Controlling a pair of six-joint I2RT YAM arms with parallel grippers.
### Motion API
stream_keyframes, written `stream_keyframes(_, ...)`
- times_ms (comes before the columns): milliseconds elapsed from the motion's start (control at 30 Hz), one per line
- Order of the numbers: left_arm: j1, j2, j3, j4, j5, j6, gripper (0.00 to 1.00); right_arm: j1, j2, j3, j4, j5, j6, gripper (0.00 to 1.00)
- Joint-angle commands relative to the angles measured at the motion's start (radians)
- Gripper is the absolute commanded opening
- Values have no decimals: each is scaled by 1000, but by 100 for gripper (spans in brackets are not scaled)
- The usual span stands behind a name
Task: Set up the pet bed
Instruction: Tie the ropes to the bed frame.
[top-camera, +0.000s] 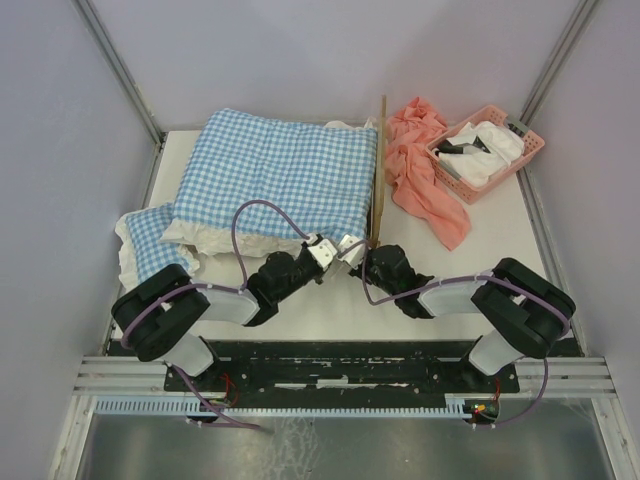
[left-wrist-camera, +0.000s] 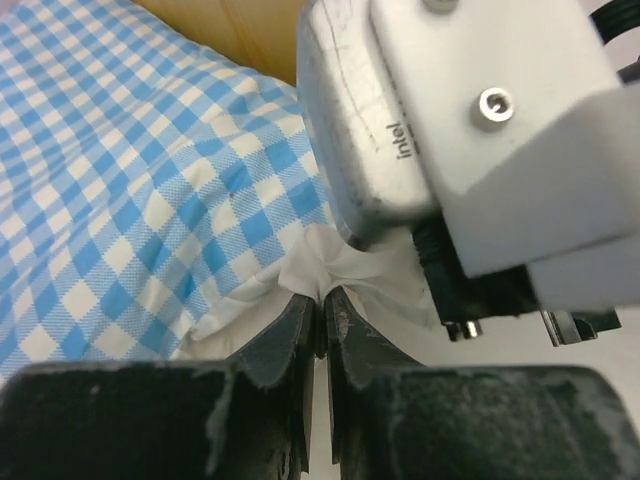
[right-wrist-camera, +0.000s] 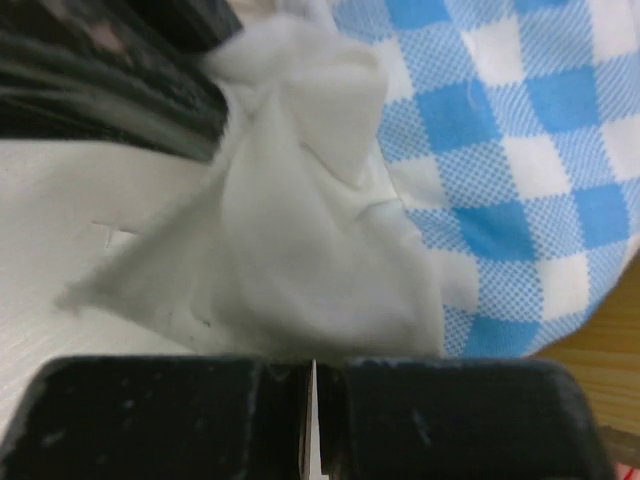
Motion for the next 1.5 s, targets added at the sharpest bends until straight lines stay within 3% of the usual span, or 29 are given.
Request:
stream_keyframes(0, 12, -31, 27, -2, 10, -141, 13, -3, -1, 7, 129, -55, -95, 2)
stream_keyframes(267, 37, -55, 27, -21, -8, -292, 13, -3, -3, -4, 167, -109, -148, 2)
stream_keyframes(533, 67, -80, 34, -76, -64, -391, 13, -3, 0, -8, 166, -157, -310, 2)
stream_keyframes(767, 69, -150, 47, -148, -166, -434, 21, -3, 11, -22, 192, -235, -468, 2)
stream_keyframes(867, 68, -191, 32, -193, -230, -524, 26, -3, 15, -6, 157, -253, -511, 2)
stream_keyframes(967, 68, -233, 6, -248, -145, -576, 33, -3, 18, 6, 130, -271, -534, 2)
stream_keyframes(1167, 67, -244, -141, -120, -51, -738, 36, -7, 13, 7, 115, -286, -556, 2)
stream_keyframes(1333, 66, -136, -175, 9, -51, -872, 36, -15, 16, 20, 87, -294, -589, 2)
stream_keyframes(1467, 68, -39, -171, 156, -77, -930, 41, -21, 8, 18, 71, -302, -601, 2)
